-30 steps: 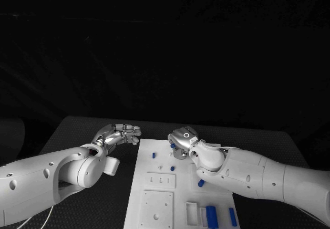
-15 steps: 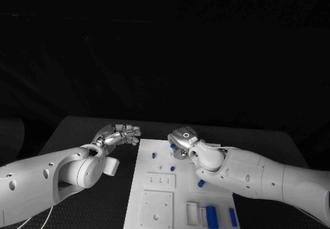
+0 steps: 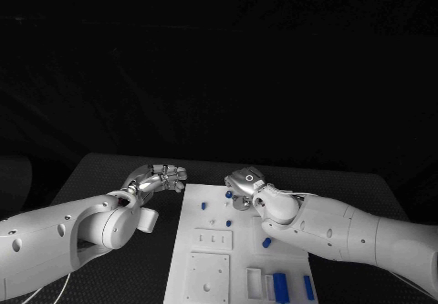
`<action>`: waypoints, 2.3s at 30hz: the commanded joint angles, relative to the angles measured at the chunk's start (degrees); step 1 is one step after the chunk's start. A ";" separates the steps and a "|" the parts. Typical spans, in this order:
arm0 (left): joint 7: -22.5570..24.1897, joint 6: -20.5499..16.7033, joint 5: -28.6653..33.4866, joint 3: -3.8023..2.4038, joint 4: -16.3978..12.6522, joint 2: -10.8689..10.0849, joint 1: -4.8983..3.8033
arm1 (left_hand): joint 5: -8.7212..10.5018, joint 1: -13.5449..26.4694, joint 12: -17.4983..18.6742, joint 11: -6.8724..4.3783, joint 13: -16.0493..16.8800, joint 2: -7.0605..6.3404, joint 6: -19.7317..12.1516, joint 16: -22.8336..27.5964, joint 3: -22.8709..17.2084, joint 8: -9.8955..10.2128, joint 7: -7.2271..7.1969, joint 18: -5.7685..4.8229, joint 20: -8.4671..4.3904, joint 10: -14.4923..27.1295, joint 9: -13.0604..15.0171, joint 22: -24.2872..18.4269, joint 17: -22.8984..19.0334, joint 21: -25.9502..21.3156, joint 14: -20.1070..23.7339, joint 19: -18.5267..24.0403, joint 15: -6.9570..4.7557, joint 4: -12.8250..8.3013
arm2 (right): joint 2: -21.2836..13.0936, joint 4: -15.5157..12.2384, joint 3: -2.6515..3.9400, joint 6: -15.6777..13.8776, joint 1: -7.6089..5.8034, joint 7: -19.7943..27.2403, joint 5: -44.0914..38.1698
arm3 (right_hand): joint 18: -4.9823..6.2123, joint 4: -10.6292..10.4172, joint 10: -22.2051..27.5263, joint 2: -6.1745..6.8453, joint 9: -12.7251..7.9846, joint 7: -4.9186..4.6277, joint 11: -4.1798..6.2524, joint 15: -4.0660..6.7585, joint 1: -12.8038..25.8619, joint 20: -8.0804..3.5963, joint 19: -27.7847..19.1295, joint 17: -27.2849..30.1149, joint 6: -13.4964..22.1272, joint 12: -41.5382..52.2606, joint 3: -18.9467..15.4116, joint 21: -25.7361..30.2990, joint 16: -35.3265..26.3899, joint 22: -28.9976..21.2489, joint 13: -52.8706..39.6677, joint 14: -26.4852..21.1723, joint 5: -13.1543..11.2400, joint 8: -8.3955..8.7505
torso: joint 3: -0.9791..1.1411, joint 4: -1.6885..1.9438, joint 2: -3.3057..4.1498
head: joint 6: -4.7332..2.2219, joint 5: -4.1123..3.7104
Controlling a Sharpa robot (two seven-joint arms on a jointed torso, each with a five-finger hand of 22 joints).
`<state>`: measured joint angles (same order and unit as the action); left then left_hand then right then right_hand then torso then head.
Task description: Assemble the parts on the task board
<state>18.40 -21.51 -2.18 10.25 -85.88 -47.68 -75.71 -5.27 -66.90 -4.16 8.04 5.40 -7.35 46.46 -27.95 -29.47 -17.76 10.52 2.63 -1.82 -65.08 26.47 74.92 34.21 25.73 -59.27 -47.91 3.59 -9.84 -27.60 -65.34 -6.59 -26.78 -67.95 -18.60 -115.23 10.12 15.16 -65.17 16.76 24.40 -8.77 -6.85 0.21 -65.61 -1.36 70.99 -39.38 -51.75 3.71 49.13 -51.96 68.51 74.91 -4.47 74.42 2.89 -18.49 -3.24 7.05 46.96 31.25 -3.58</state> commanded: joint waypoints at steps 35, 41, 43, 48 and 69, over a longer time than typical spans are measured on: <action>0.82 1.76 -0.09 -0.02 2.84 0.64 0.11 | 0.25 0.96 -0.21 0.10 0.14 0.22 0.44 0.65 -0.44 0.01 -0.12 0.66 -0.09 -0.91 0.20 1.13 0.54 0.44 -0.28 0.46 0.22 -0.55 | -14.97 -6.71 6.04 8.50 -1.84 9.96 24.10 | 4.88 -0.51 -8.16 0.50 0.08 1.26 6.22 5.86 5.18 -0.78 1.65 0.72 0.99 29.87 -13.60 0.40 1.57 -0.21 -33.58 0.48 0.39 0.22 | 1.83 -2.79 -0.82 | -1.34 1.06; 0.79 1.92 -0.09 -0.02 2.93 0.78 0.32 | 0.25 0.99 -0.14 0.13 0.12 0.26 0.40 0.69 -0.45 0.03 -0.11 0.66 -0.09 -0.84 0.20 1.12 0.58 0.45 -0.28 0.47 0.22 -0.59 | -13.94 -4.63 6.03 9.30 -0.51 10.38 23.07 | 4.88 -1.85 0.50 0.03 -0.78 1.11 5.78 4.75 5.26 -1.35 2.02 -4.78 0.93 57.30 -13.22 -2.46 7.52 1.35 -57.38 0.01 1.13 1.26 | 1.85 -2.64 -0.83 | -1.05 1.03; 0.77 1.93 -0.09 -0.02 2.91 0.76 0.36 | 0.25 1.01 -0.13 0.14 0.12 0.26 0.39 0.70 -0.45 0.04 -0.10 0.66 -0.09 -0.83 0.20 1.12 0.59 0.45 -0.28 0.48 0.22 -0.60 | -13.56 -3.92 6.03 9.54 -0.16 10.44 22.95 | 4.88 -2.10 1.45 0.00 -0.89 0.95 5.56 4.78 5.20 -1.53 1.91 -5.89 0.78 59.53 -12.93 -3.24 8.12 1.35 -59.01 -0.44 1.21 1.34 | 1.81 -2.60 -0.83 | -0.86 0.93; 0.75 1.97 -0.09 -0.02 2.97 0.77 0.43 | 0.25 1.03 -0.10 0.15 0.11 0.29 0.37 0.73 -0.46 0.06 -0.09 0.66 -0.09 -0.80 0.19 1.12 0.62 0.45 -0.28 0.48 0.22 -0.62 | -13.17 -3.19 6.03 9.18 0.67 10.87 22.90 | 4.88 -2.43 1.42 -0.09 -1.03 0.85 5.46 4.70 5.19 -1.79 1.90 -7.19 0.76 62.08 -12.74 -4.36 8.80 1.33 -60.41 -0.55 1.59 1.48 | 1.68 -2.61 -0.86 | -0.53 1.12; 0.67 2.04 -0.09 -0.02 2.96 0.72 0.46 | 0.25 1.15 0.03 0.23 0.07 0.34 0.26 0.83 -0.47 0.14 -0.04 0.65 -0.08 -0.67 0.18 1.12 0.72 0.47 -0.28 0.52 0.23 -0.70 | -12.51 -1.76 6.02 10.48 1.72 11.38 22.03 | 4.88 -4.53 1.43 -1.72 -0.46 1.63 6.17 5.31 3.39 -1.87 1.38 -9.30 -2.25 64.44 -8.07 -6.39 9.07 1.22 -61.05 -0.54 0.63 0.14 | 1.57 -2.73 -0.99 | 0.11 1.37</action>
<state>18.51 -20.42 -2.17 10.27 -82.83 -47.04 -75.23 -5.27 -66.12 -4.16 8.09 5.47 -7.03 46.46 -27.51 -29.96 -17.76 10.52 2.67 -1.82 -65.73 26.59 74.93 34.85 25.94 -59.27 -47.91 3.59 -10.32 -40.13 -67.28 -0.57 -17.60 -66.25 -7.97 -92.54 12.32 10.72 -64.13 15.53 23.92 -5.85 -0.71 5.10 -62.01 -3.10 72.75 -48.63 -52.21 67.89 40.77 -58.10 77.40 74.94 -65.60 74.00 3.70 -18.09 -1.67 4.32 45.97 31.29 -2.30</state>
